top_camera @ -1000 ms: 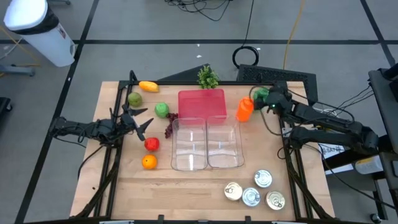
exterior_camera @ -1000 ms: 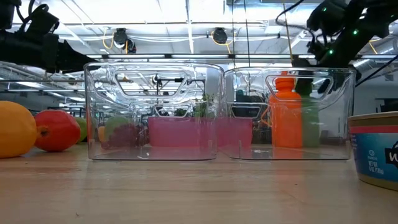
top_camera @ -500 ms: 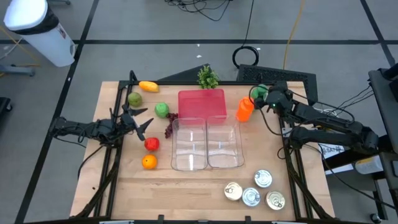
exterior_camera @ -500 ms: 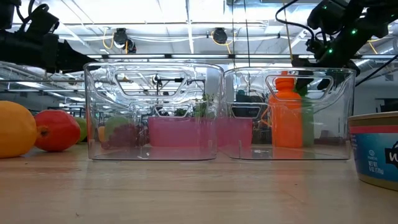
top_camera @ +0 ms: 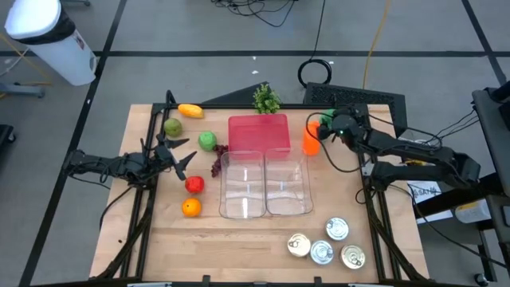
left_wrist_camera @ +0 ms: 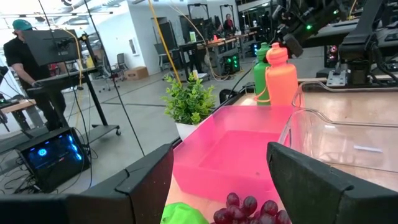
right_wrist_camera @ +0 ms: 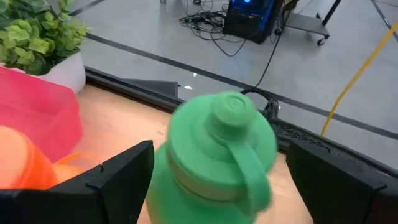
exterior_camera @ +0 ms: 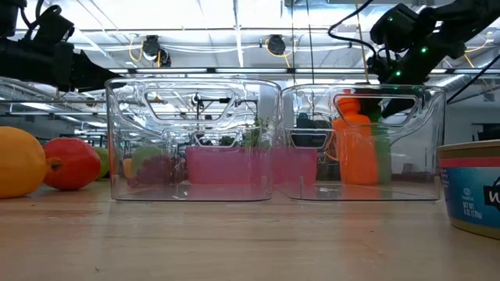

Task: Pick & Place Food Item
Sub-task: Put the green water bottle into the pink bin

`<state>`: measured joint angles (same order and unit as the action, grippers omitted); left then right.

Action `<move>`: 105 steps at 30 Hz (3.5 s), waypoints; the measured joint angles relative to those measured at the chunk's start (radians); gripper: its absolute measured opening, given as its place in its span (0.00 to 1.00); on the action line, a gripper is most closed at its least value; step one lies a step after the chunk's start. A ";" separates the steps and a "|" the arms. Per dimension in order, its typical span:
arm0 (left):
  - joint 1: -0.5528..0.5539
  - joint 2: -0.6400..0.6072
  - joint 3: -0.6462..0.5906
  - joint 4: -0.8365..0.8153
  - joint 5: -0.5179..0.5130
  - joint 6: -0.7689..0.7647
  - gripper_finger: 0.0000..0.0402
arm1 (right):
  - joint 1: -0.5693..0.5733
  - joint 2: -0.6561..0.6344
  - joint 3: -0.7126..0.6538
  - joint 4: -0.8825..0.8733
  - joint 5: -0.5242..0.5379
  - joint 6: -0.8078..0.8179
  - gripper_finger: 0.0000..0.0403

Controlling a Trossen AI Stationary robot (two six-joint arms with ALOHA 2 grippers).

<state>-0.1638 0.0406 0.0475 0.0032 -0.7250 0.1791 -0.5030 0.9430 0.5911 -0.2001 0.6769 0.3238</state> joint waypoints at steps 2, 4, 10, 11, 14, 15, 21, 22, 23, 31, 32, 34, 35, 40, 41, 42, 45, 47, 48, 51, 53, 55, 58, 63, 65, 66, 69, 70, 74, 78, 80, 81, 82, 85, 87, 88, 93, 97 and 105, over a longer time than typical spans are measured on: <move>0.000 0.000 0.000 0.000 0.000 0.000 0.68 | 0.000 0.013 0.000 0.026 0.000 -0.004 0.86; 0.000 0.000 0.000 0.000 0.000 0.000 0.68 | 0.000 0.020 0.000 0.041 0.000 -0.004 0.85; 0.000 0.000 0.000 0.000 0.000 0.000 0.68 | 0.000 0.019 0.000 0.051 -0.001 -0.004 0.74; 0.000 0.000 0.000 0.000 0.000 0.000 0.68 | 0.000 0.017 0.001 0.049 -0.001 -0.004 0.71; 0.000 0.000 0.000 0.000 0.000 0.000 0.68 | 0.000 0.017 0.001 0.034 -0.001 0.001 0.63; 0.000 0.000 0.000 0.000 0.000 0.000 0.68 | 0.000 0.016 0.001 0.030 -0.001 0.001 0.61; 0.000 0.000 0.000 0.000 0.000 0.000 0.68 | 0.000 -0.017 0.001 0.023 0.001 -0.003 0.51; 0.000 0.000 0.000 0.000 0.000 0.000 0.68 | 0.000 -0.029 0.001 0.023 0.001 -0.003 0.51; 0.000 0.000 0.000 0.000 0.000 0.000 0.68 | 0.000 -0.042 0.001 0.023 0.001 -0.003 0.51; 0.000 0.000 0.000 0.000 0.000 0.000 0.68 | 0.000 -0.143 0.001 -0.020 0.005 0.004 0.56; 0.000 0.000 0.000 0.000 0.000 0.000 0.68 | 0.001 -0.157 0.001 -0.031 0.005 0.002 0.55; 0.000 0.000 0.000 0.000 0.000 0.000 0.68 | 0.000 -0.185 0.001 -0.055 0.006 0.001 0.52; 0.000 0.000 0.000 0.000 0.000 0.000 0.68 | 0.000 -0.200 0.001 -0.066 0.007 0.001 0.51; 0.000 0.000 0.000 0.000 0.000 0.000 0.68 | 0.005 -0.264 0.001 -0.079 0.045 -0.007 0.53; 0.000 0.000 0.000 0.000 0.000 0.000 0.68 | 0.012 -0.272 0.001 -0.078 0.068 -0.010 0.54; 0.000 0.000 0.000 0.000 0.000 0.000 0.68 | 0.020 -0.279 0.001 -0.076 0.096 -0.018 0.55; 0.000 0.000 0.000 0.000 0.000 0.000 0.68 | 0.052 -0.295 0.001 -0.047 0.167 -0.050 0.55; 0.000 0.000 0.000 0.000 0.000 0.000 0.68 | 0.072 -0.300 0.001 -0.008 0.194 -0.088 0.54; 0.000 0.000 0.000 0.000 0.000 0.000 0.68 | 0.081 -0.302 0.001 0.022 0.195 -0.111 0.53; 0.000 0.000 0.000 0.000 0.000 0.000 0.68 | 0.113 -0.302 0.001 0.126 0.214 -0.186 0.51; 0.000 0.000 0.000 0.000 0.000 0.000 0.68 | 0.134 -0.298 0.001 0.188 0.214 -0.235 0.52; 0.000 0.000 0.000 0.000 0.000 0.000 0.68 | 0.152 -0.291 0.001 0.246 0.213 -0.280 0.53; 0.000 0.000 0.000 0.000 0.000 0.000 0.68 | 0.174 -0.278 0.001 0.331 0.213 -0.347 0.54; 0.000 0.000 0.000 0.000 0.000 0.000 0.68 | 0.203 -0.249 0.001 0.471 0.213 -0.454 0.52; 0.000 0.000 0.000 0.000 0.000 0.000 0.68 | 0.213 -0.231 0.001 0.525 0.211 -0.490 0.52; 0.000 0.000 0.000 0.000 0.000 0.000 0.68 | 0.218 -0.221 0.001 0.553 0.210 -0.504 0.53; 0.000 0.000 0.000 0.000 0.000 0.000 0.68 | 0.228 -0.185 0.001 0.639 0.175 -0.550 0.53; 0.000 0.000 0.000 0.000 0.000 0.000 0.68 | 0.230 -0.172 0.001 0.668 0.156 -0.561 0.53; 0.000 0.000 0.000 0.000 0.000 0.000 0.68 | 0.231 -0.120 0.001 0.770 0.097 -0.597 0.53; 0.000 0.000 0.000 0.000 0.000 0.000 0.68 | 0.230 -0.066 0.001 0.865 0.042 -0.620 0.53; 0.000 0.000 0.000 0.000 0.000 0.000 0.68 | 0.230 -0.037 0.001 0.911 -0.013 -0.624 0.53; 0.000 0.000 0.000 0.000 0.000 0.000 0.68 | 0.230 -0.023 0.002 0.931 -0.042 -0.621 0.53; 0.000 0.000 0.000 0.000 0.000 0.000 0.68 | 0.230 -0.008 0.004 0.945 -0.065 -0.614 0.53; 0.000 0.000 0.000 0.000 0.000 0.000 0.68 | 0.231 0.038 0.035 0.935 -0.108 -0.581 0.53; 0.000 0.000 0.000 0.000 0.000 0.000 0.68 | 0.231 0.071 0.067 0.897 -0.108 -0.563 0.53; 0.000 0.000 0.000 0.000 0.000 0.000 0.68 | 0.231 0.090 0.082 0.877 -0.111 -0.553 0.53; 0.000 0.000 0.000 0.000 0.000 0.000 0.68 | 0.230 0.197 0.167 0.777 -0.208 -0.488 0.53; 0.000 0.000 0.000 0.000 0.000 0.000 0.68 | 0.230 0.294 0.244 0.695 -0.236 -0.459 0.53; 0.000 0.000 0.000 0.000 0.001 0.000 0.68 | 0.230 0.466 0.387 0.572 -0.310 -0.397 0.53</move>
<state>-0.1640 0.0409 0.0479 0.0034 -0.7244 0.1795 -0.2733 1.4086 0.9782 0.3715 0.3669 -0.0735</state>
